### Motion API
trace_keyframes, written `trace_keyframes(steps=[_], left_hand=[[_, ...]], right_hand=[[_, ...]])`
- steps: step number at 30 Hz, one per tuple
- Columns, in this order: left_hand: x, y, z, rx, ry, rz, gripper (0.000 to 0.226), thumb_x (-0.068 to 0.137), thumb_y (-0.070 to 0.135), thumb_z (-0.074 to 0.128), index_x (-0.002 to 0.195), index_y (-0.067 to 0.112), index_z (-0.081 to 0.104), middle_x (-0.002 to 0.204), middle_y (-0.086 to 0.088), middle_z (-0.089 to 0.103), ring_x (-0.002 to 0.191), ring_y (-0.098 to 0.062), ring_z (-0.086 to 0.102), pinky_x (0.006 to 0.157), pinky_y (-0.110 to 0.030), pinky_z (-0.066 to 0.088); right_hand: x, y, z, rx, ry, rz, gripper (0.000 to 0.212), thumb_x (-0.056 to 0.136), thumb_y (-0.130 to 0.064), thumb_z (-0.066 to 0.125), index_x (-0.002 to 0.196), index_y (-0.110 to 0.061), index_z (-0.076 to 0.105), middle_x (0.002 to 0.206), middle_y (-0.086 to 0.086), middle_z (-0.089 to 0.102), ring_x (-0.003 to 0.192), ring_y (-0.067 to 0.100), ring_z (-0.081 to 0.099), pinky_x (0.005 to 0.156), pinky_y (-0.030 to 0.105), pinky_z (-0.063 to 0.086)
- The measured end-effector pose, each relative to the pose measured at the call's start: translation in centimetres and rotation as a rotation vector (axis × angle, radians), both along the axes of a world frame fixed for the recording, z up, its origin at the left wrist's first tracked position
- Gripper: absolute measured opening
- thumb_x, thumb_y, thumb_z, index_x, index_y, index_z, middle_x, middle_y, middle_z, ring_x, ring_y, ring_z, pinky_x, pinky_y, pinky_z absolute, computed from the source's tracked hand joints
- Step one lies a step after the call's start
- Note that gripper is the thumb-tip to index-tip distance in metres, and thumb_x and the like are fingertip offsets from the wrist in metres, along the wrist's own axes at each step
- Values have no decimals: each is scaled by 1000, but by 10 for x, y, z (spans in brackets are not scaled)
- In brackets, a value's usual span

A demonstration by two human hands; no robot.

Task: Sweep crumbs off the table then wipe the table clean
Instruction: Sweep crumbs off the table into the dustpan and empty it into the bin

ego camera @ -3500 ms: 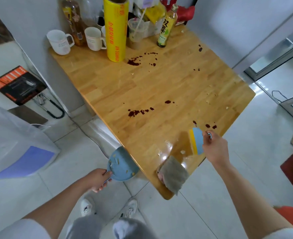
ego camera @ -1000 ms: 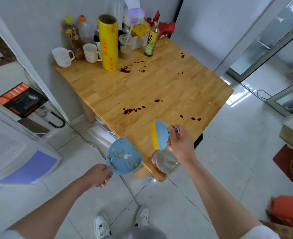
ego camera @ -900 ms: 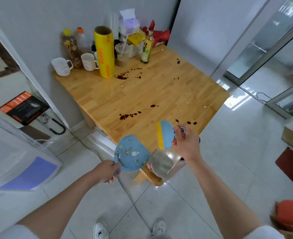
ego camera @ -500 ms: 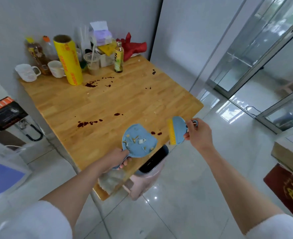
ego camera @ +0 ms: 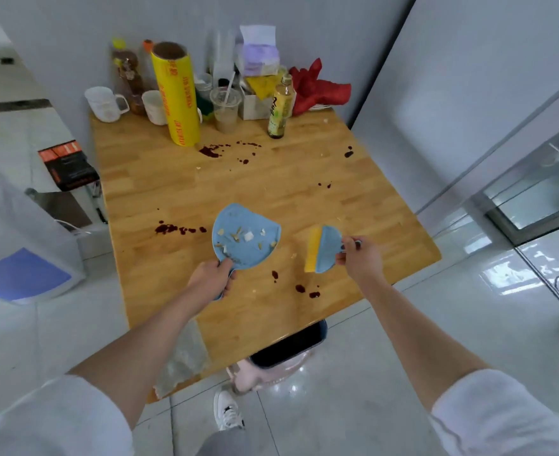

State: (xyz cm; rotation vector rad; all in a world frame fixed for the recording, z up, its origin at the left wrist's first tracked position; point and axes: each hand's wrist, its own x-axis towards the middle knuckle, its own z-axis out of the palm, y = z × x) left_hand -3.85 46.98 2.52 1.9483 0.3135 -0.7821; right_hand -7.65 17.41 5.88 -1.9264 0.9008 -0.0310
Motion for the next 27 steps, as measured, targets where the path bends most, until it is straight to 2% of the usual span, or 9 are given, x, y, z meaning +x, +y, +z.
trace_keyframes(steps=[7,11,12,13,15,17,21,25,27], left_hand=[[13,-34,-14,-7,36,163,41,99,35,43,74,9,62,58,-3,57,49,-17,50,54,-32,46],[6,-63,-21,19,41,248,43,102,36,40,74,10,59,57,-1,55,46,-13,48,54,-32,45],[4,-67,-22,26,38,270,44,102,37,40,74,10,59,57,-1,55,45,-13,47,54,-31,45],[2,-74,-23,33,37,300,44,102,37,39,73,10,59,56,-1,55,45,-12,48,53,-31,45],[-2,-93,-24,50,35,348,44,102,37,39,74,9,59,55,0,56,44,-12,49,53,-30,46],[-3,-110,-23,42,39,406,43,102,35,39,75,7,60,55,0,56,45,-13,49,53,-30,46],[-5,-138,-20,17,66,472,48,100,39,40,82,4,67,58,-2,60,49,-15,53,54,-29,46],[3,-149,-19,-11,70,541,46,103,35,39,90,3,69,60,-3,64,45,-13,54,51,-27,47],[7,-143,-17,-60,97,621,41,102,30,41,89,2,69,65,-4,65,47,-15,54,49,-27,47]], right_hand=[[61,-18,-38,56,54,201,26,104,-21,47,116,-6,65,94,11,72,72,19,72,57,21,56],[83,-24,-59,84,97,411,24,105,-19,48,114,-6,65,81,4,70,67,16,70,77,42,62],[84,-29,-61,73,106,444,23,105,-19,47,114,-6,64,79,2,69,65,15,69,78,45,62],[84,-41,-64,49,115,472,23,105,-19,47,114,-6,64,77,1,68,64,15,69,76,44,62],[84,-79,-64,-43,131,519,22,105,-20,47,111,-7,64,74,2,68,60,13,68,64,33,59],[84,-125,-60,-121,165,521,22,105,-20,47,108,-7,64,71,1,68,58,10,68,58,26,53],[88,-187,-50,-167,195,516,23,104,-22,48,104,-6,65,71,2,72,63,16,73,73,41,61],[116,-172,-34,-41,103,462,22,105,-22,46,111,-9,62,88,7,73,66,22,74,72,41,62],[132,-149,-27,30,89,455,20,105,-22,46,113,-11,61,90,5,72,67,22,74,76,40,61]])
